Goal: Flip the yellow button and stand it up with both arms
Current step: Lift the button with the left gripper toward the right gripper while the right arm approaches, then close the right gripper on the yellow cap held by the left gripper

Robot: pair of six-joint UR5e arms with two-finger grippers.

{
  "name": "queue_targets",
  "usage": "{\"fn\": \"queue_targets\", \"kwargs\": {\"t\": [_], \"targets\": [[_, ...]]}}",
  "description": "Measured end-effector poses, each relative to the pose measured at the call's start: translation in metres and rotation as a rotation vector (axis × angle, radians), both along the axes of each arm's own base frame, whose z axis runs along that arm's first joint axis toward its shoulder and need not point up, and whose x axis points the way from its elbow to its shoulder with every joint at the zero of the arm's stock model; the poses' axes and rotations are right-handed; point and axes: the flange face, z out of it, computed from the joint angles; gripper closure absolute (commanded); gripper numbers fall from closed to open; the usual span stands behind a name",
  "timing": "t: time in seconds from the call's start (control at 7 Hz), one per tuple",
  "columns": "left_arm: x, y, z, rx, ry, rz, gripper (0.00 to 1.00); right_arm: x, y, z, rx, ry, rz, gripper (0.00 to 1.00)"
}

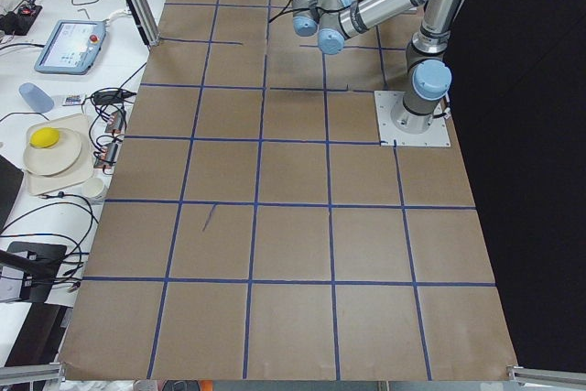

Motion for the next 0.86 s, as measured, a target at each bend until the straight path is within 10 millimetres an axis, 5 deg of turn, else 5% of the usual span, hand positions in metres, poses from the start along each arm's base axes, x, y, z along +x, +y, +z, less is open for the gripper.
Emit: {"fn": "queue_targets", "kwargs": {"t": [0.86], "targets": [[-0.003,0.000,0.002,0.001,0.013,-0.002,0.88,0.009,0.025,0.018,0.110,-0.067,-0.059,0.06]]}}
